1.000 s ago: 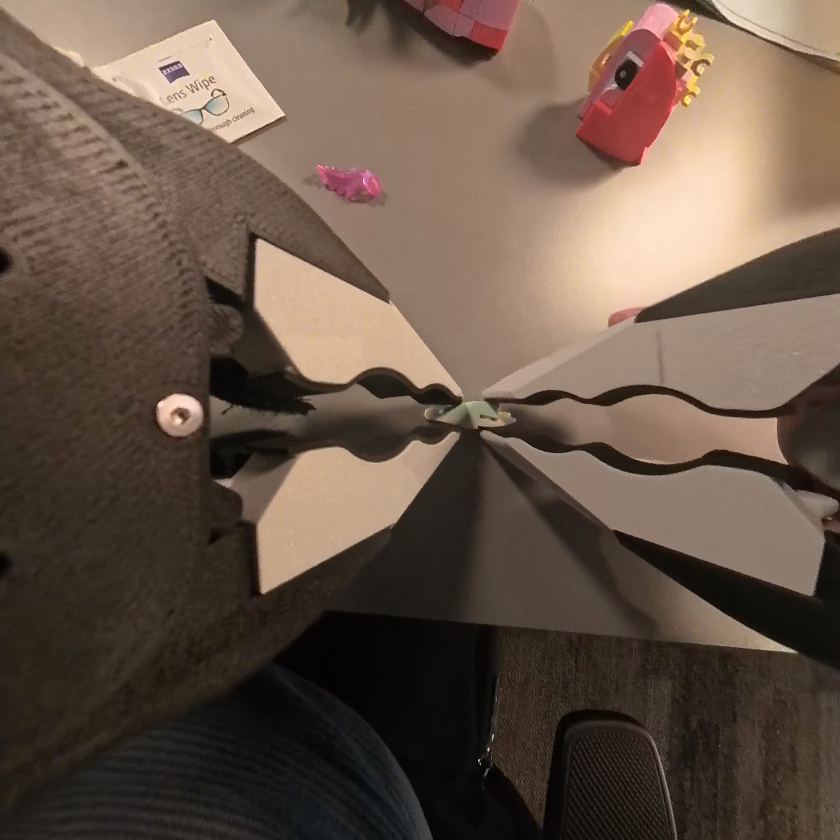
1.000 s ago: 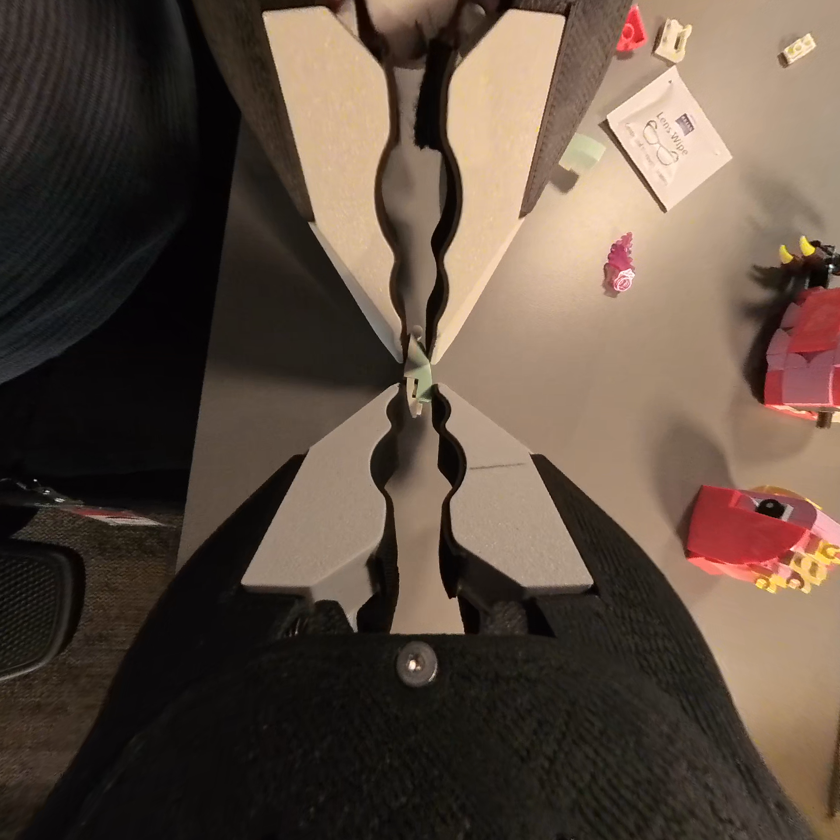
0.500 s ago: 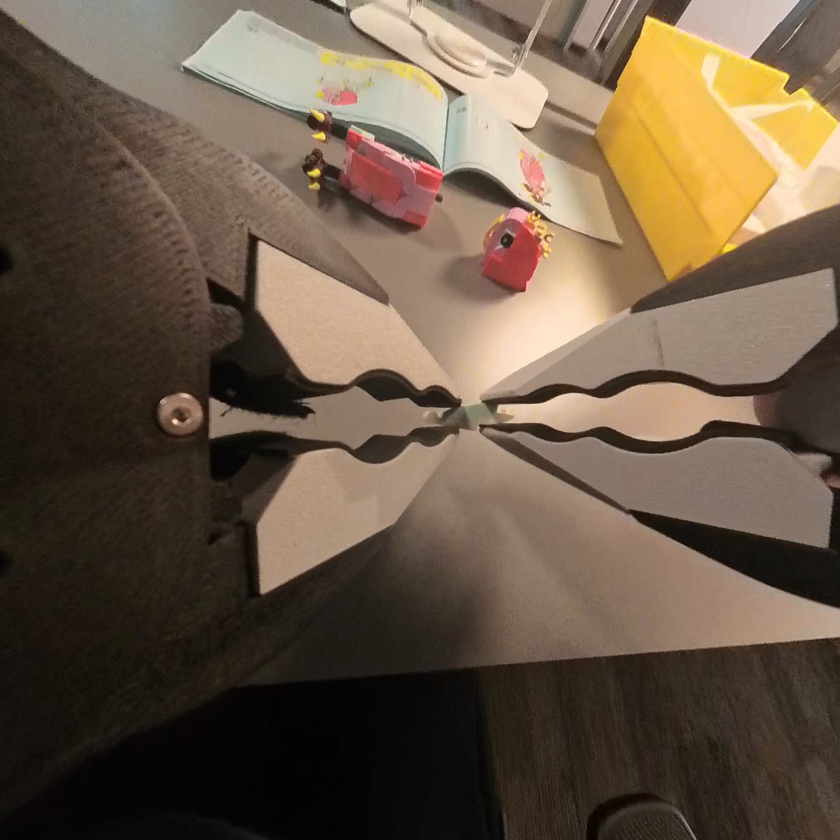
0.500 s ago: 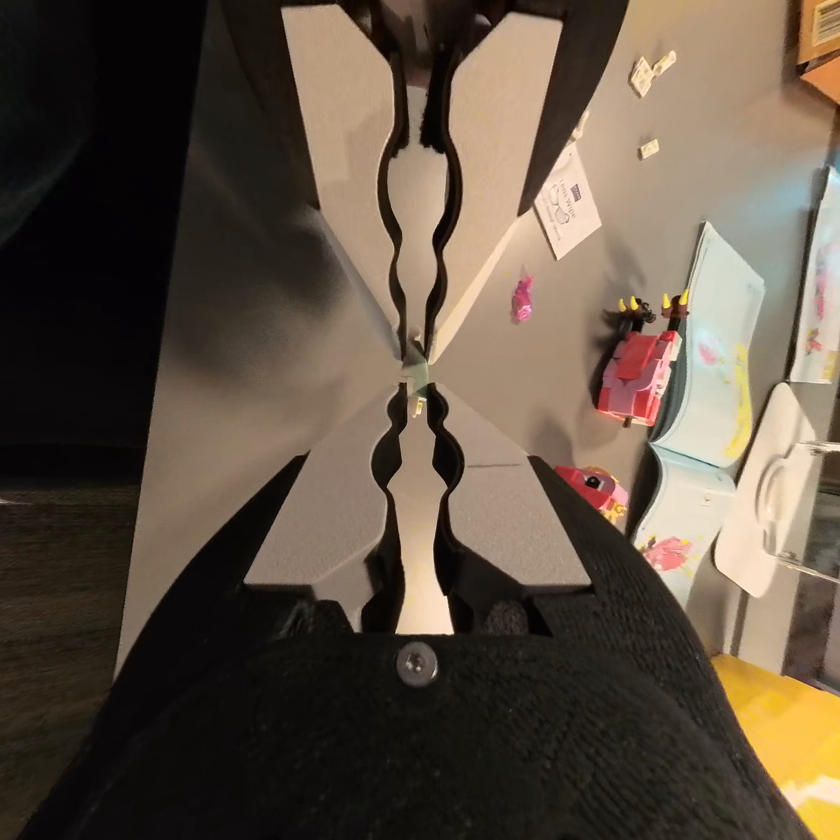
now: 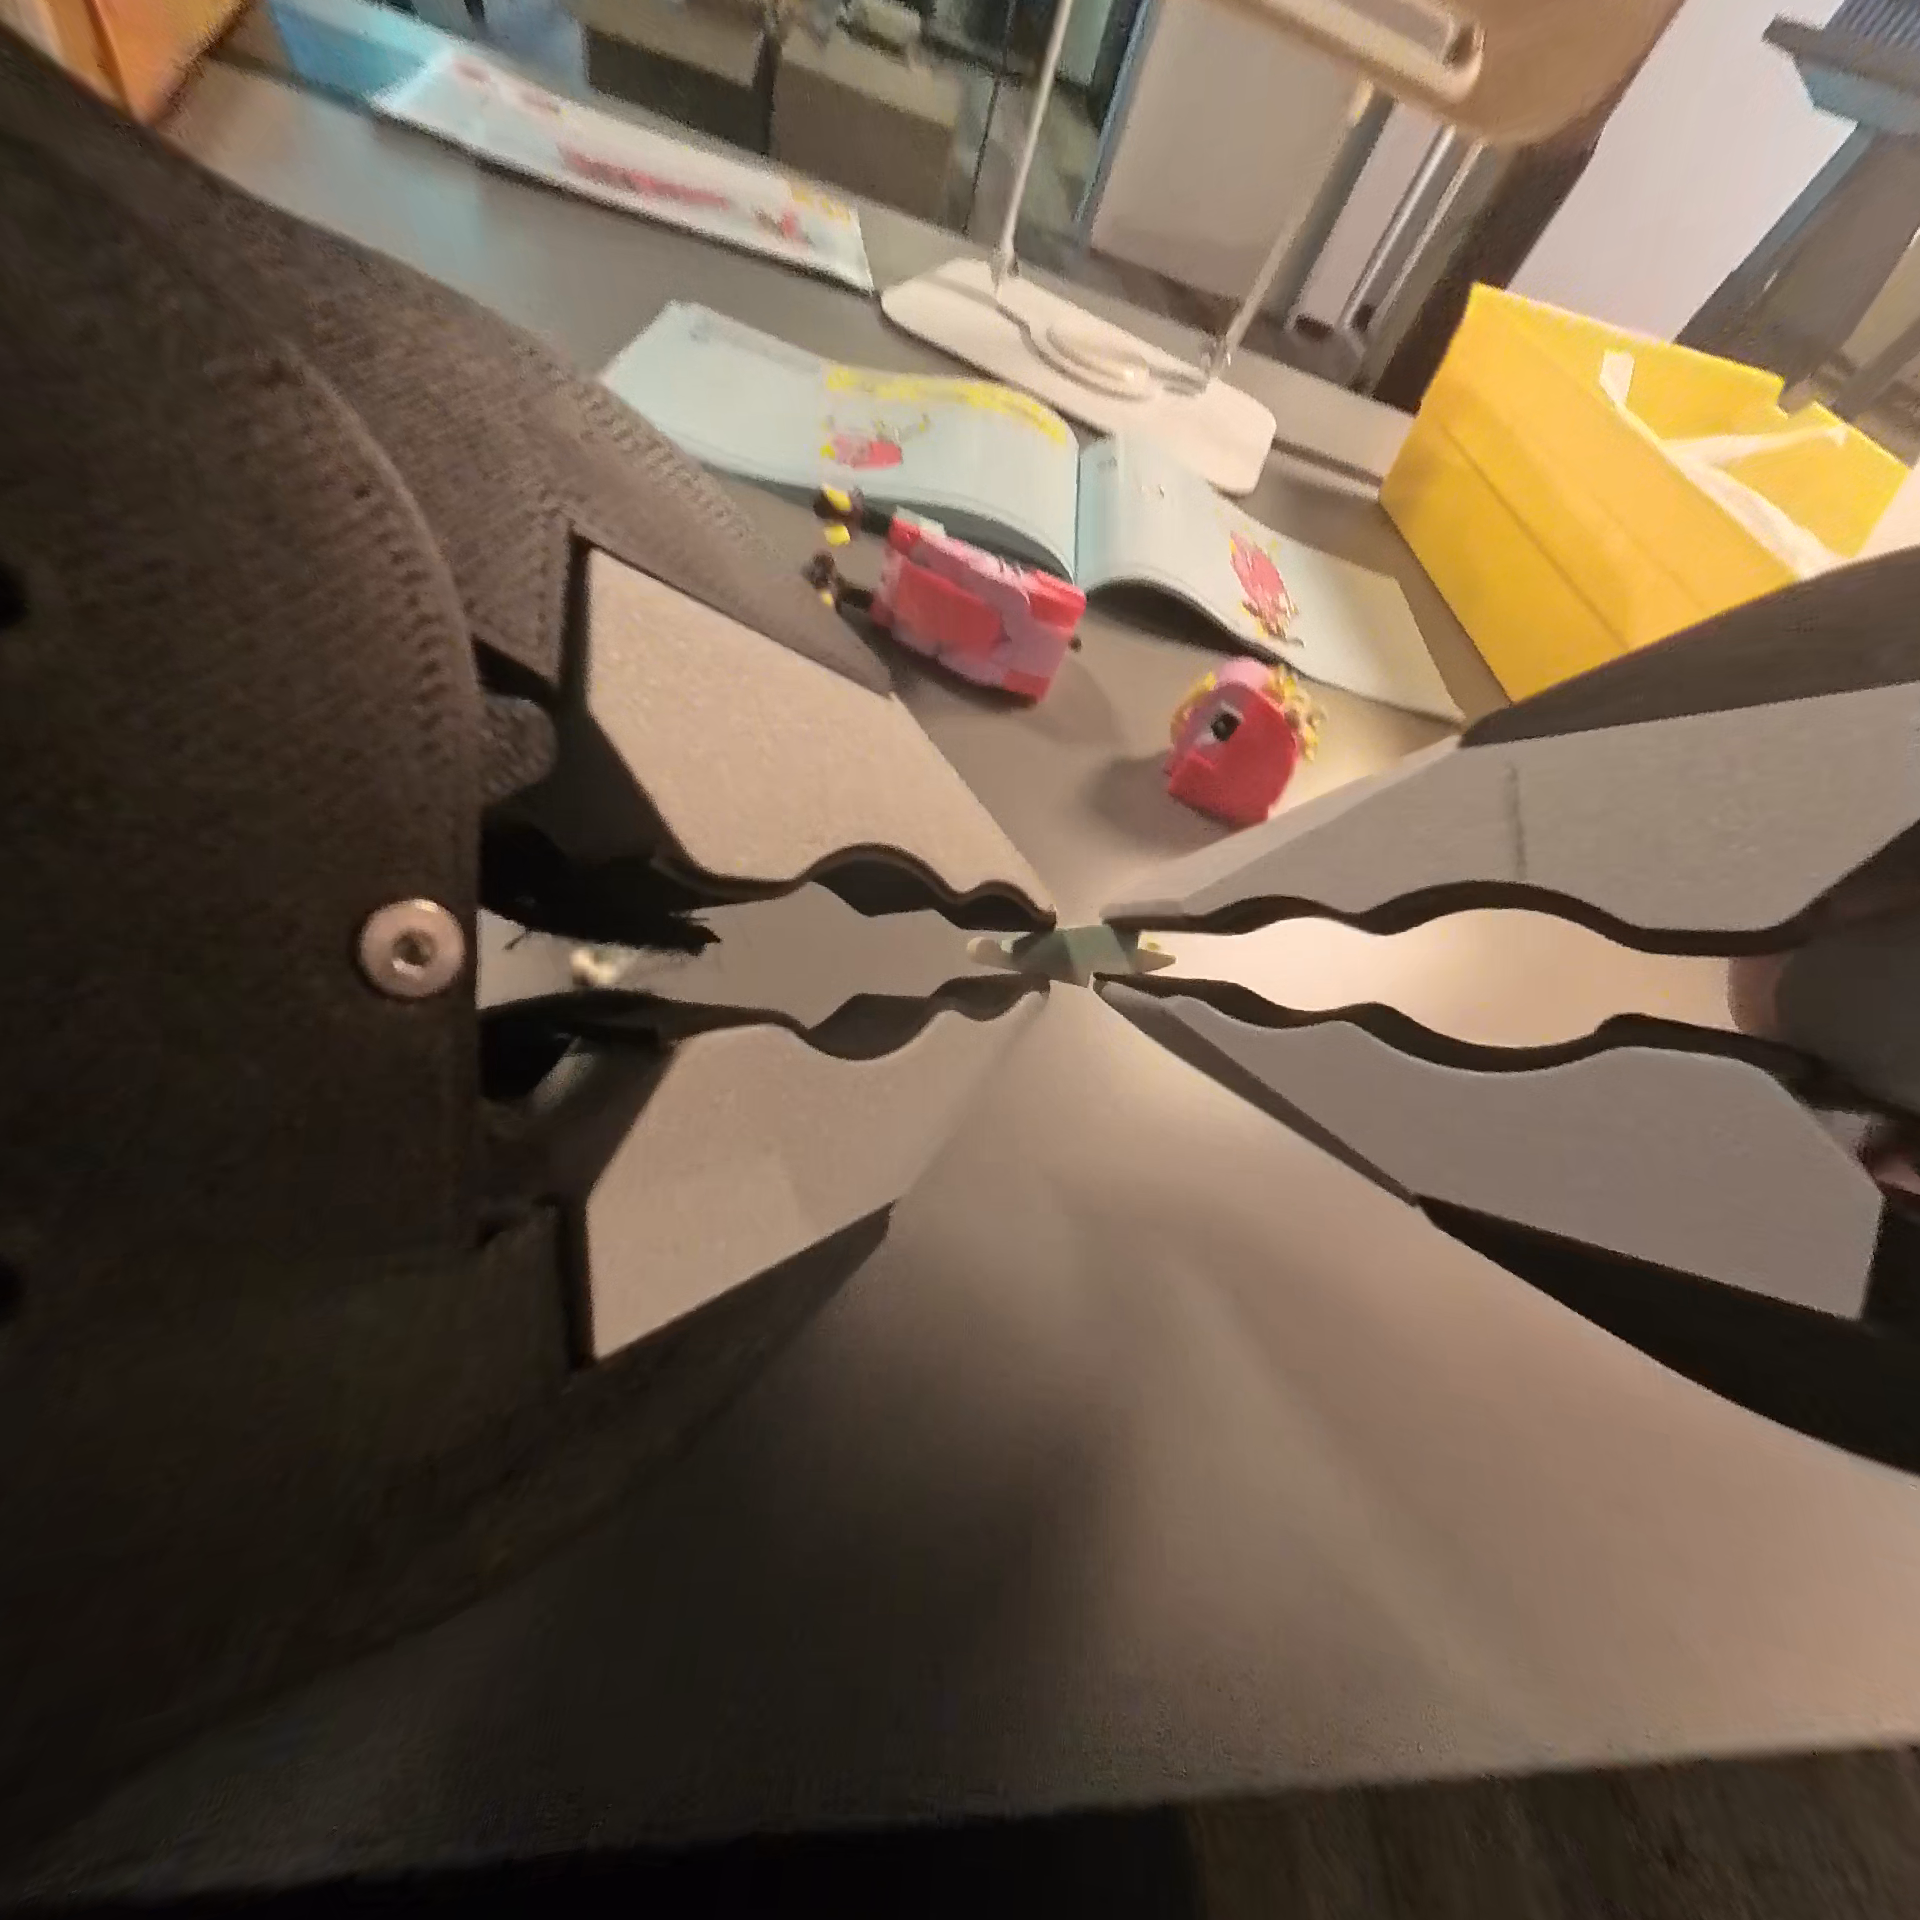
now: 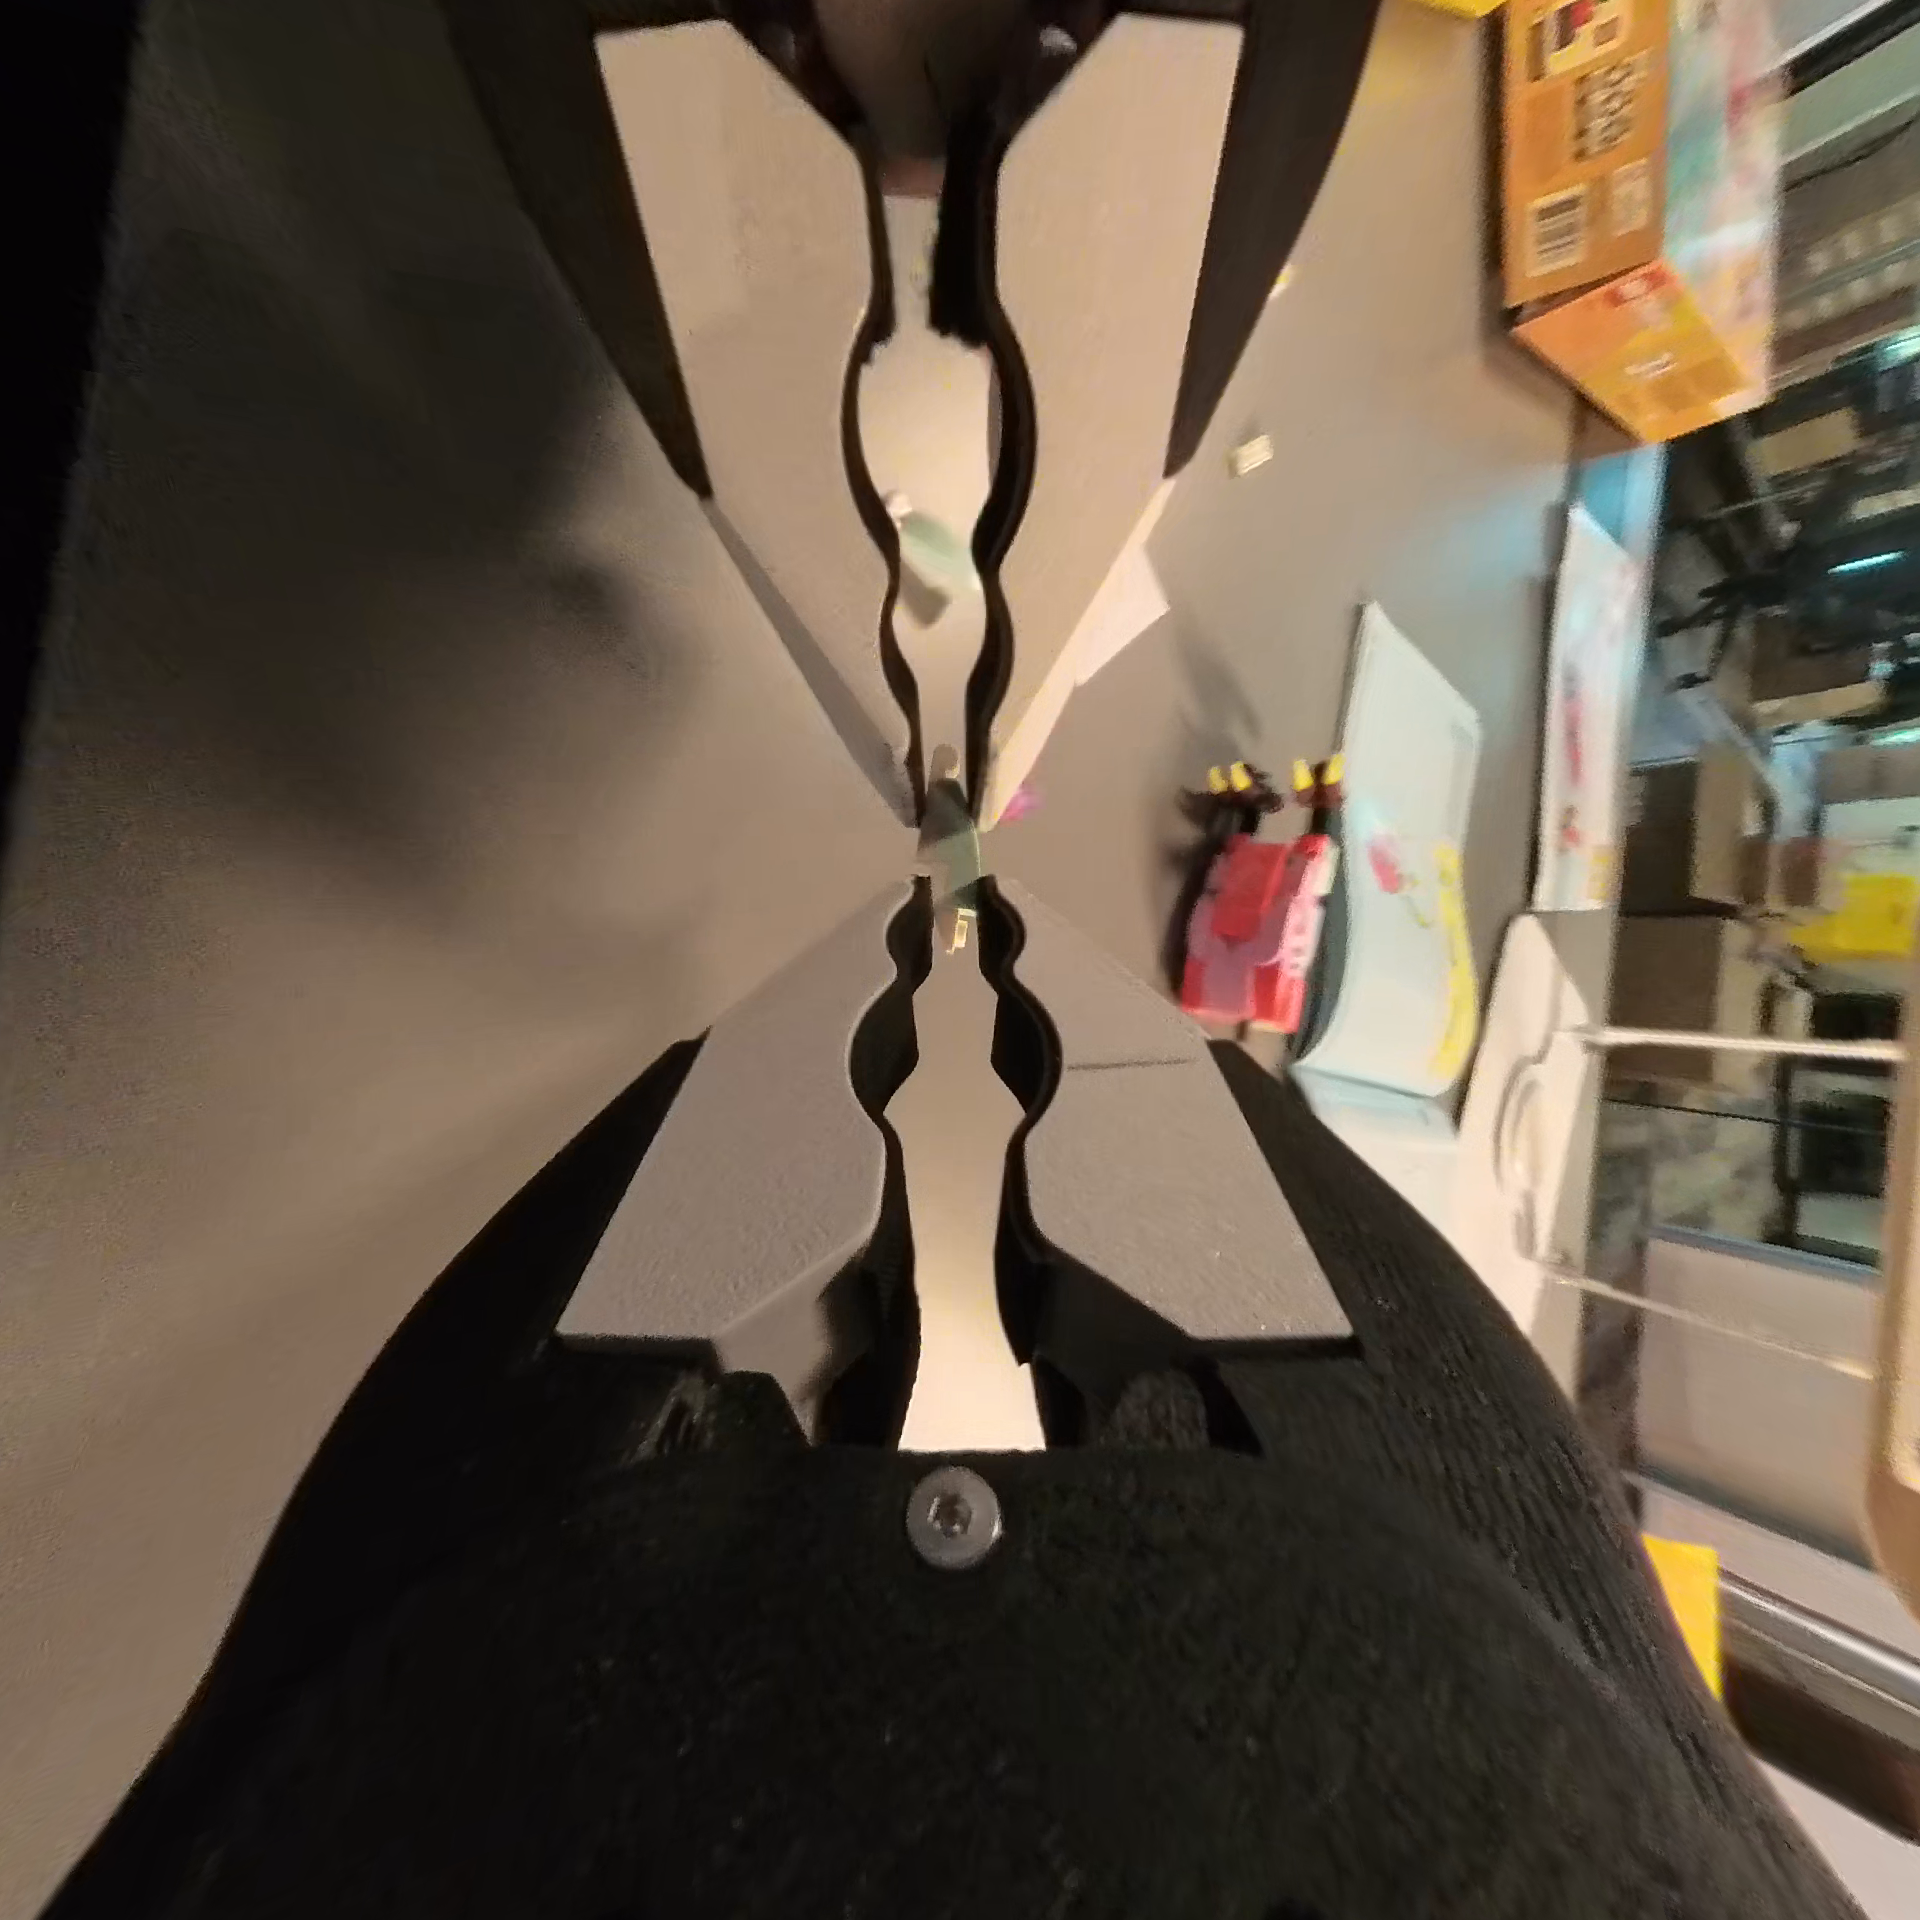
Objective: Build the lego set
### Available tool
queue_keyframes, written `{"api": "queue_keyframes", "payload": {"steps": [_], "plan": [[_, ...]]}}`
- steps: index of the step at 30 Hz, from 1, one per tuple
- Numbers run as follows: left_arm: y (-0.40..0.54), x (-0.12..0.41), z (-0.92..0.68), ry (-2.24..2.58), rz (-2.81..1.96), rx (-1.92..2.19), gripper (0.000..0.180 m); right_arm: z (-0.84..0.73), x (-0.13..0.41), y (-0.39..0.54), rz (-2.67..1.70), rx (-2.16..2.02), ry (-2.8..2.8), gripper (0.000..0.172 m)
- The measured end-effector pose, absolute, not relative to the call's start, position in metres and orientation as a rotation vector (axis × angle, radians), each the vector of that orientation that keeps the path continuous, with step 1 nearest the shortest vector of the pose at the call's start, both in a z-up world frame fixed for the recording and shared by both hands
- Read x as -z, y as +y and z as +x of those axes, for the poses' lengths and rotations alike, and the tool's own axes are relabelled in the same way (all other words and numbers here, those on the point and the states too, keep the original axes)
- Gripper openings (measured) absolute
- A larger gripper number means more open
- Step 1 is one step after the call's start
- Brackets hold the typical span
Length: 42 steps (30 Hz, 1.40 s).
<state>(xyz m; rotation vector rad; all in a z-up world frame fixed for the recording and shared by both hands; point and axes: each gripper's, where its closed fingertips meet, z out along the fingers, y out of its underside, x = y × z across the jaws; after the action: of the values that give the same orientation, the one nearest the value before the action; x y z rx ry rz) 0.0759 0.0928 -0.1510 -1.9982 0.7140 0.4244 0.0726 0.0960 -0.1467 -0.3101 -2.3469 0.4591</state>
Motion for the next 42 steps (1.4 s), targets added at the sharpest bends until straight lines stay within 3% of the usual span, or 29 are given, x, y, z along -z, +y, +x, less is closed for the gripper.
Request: {"api": "queue_keyframes", "payload": {"steps": [7, 22, 26, 31, 37, 42], "plan": [[0.083, 0.140, -0.008, 0.872, -1.910, -0.785, 0.007, -0.012, 0.137, 0.086, -0.278, -0.432, -2.131, 0.007], [0.062, 0.177, -0.070, 0.928, -2.005, -0.709, 0.007, -0.070, 0.173, 0.065, -0.287, -0.552, -2.056, 0.008], [0.064, 0.169, -0.071, 0.838, -1.989, -0.664, 0.007, -0.071, 0.167, 0.067, -0.253, -0.518, -2.017, 0.035], [0.064, 0.160, -0.077, 0.638, -2.006, -0.497, 0.007, -0.065, 0.139, 0.079, -0.269, -0.648, -1.877, 0.040], [0.063, 0.181, -0.080, 0.390, -2.212, -0.231, 0.007, -0.060, 0.069, 0.129, -0.471, -0.897, -1.391, 0.025], [0.063, 0.192, -0.087, 0.209, -2.277, -0.130, 0.007, -0.052, 0.044, 0.164, -0.574, -0.928, -1.123, 0.023]]}}
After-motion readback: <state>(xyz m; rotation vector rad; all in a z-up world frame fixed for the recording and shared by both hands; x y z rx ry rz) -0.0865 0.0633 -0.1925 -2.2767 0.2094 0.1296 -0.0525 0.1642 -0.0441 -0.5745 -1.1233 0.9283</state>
